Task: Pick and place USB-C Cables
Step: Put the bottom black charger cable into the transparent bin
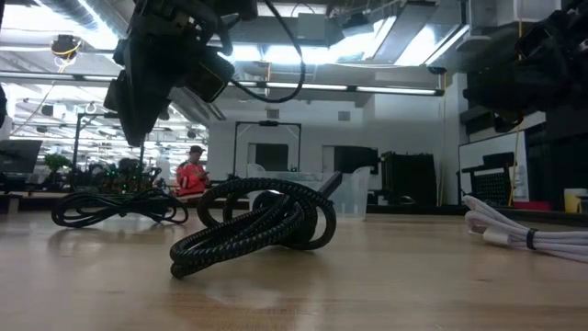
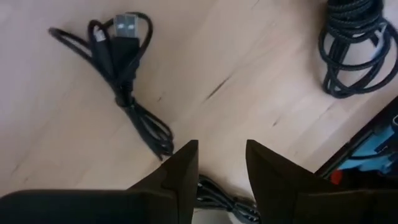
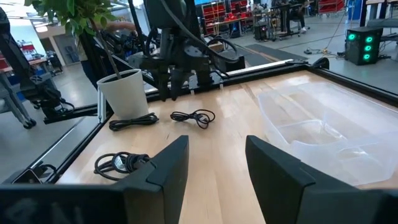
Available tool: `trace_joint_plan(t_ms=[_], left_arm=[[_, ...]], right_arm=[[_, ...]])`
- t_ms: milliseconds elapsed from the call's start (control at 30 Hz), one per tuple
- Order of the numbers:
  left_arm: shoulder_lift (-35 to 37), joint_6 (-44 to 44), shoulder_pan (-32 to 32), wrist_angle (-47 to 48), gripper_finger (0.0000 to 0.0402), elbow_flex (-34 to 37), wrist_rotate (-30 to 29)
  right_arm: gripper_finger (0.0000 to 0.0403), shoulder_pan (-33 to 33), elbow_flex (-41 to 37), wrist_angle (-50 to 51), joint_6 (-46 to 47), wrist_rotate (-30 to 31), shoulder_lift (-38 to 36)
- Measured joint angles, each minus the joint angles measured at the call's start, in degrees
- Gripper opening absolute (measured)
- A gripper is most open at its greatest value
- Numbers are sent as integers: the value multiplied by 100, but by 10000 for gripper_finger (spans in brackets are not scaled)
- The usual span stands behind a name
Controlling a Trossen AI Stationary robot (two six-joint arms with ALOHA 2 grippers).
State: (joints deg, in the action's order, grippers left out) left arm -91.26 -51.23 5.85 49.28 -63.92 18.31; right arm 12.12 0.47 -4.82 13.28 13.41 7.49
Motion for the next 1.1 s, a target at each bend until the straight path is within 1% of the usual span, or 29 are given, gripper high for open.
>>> trace_joint_plan(t_ms=[100, 200, 267, 367, 467, 667, 767, 900, 1100], left_arm=[[0, -13, 67, -61, 128, 0, -244], [0, -159, 103, -98, 126, 0, -657], [0, -340, 103, -94, 126, 0, -690], [-9, -621, 98, -96, 126, 0, -402], [-198, -1002, 103, -72, 125, 2, -47], [-783, -1317, 100, 13, 125, 2, 1007], [-938, -1344, 146, 123, 125, 2, 1310], [-964, -1728, 267, 300, 125, 0, 1530], [-966, -2213, 608, 788, 125, 0, 1571]], right_arm=[[164, 0, 0, 2, 15, -2, 0], [164, 1, 0, 10, 12, -2, 0], [164, 1, 0, 11, 8, -2, 0], [164, 0, 0, 11, 6, -2, 0], [164, 0, 0, 17, 13, -4, 0], [164, 0, 0, 82, 15, -7, 17], [164, 0, -1, 114, 16, -7, 41], [164, 0, -2, 130, 15, -7, 42], [164, 2, -2, 136, 15, -9, 42]])
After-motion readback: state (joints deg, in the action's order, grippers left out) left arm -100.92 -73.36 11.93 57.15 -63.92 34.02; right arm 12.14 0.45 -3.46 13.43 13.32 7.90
